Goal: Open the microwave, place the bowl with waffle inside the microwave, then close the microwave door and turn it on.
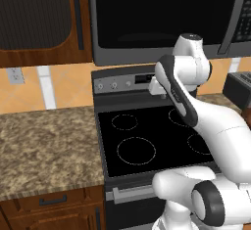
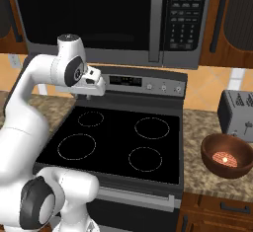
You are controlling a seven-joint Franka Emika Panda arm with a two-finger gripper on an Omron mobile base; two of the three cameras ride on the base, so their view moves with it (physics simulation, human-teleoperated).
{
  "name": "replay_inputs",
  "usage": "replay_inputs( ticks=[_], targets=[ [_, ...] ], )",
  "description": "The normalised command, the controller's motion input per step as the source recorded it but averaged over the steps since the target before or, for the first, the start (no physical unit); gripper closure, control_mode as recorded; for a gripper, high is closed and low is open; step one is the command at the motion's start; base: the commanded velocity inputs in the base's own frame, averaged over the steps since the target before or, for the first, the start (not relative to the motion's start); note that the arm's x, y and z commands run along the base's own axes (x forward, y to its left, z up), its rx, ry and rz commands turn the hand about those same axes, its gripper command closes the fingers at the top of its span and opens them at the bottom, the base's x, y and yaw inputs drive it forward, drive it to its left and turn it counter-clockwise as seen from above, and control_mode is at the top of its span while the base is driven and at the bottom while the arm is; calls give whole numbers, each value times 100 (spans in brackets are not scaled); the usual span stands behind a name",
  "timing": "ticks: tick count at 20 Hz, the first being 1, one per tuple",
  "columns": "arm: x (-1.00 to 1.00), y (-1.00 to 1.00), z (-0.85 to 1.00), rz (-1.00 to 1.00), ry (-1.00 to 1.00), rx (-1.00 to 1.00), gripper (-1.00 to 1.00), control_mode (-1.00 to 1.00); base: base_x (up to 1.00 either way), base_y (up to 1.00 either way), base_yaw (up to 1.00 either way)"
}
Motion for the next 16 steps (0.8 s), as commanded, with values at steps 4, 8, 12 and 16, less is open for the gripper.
replay_inputs(
  ticks=[4,8,12,16],
  targets=[
    [-36,0,10,0,-16,0,-100,-100,0,0,0],
    [-77,-1,60,0,-74,0,-100,-100,0,0,0],
    [-68,-31,53,2,-89,-2,-100,-100,0,0,0],
    [2,-33,0,0,-14,-3,-100,-100,0,0,0]
  ],
)
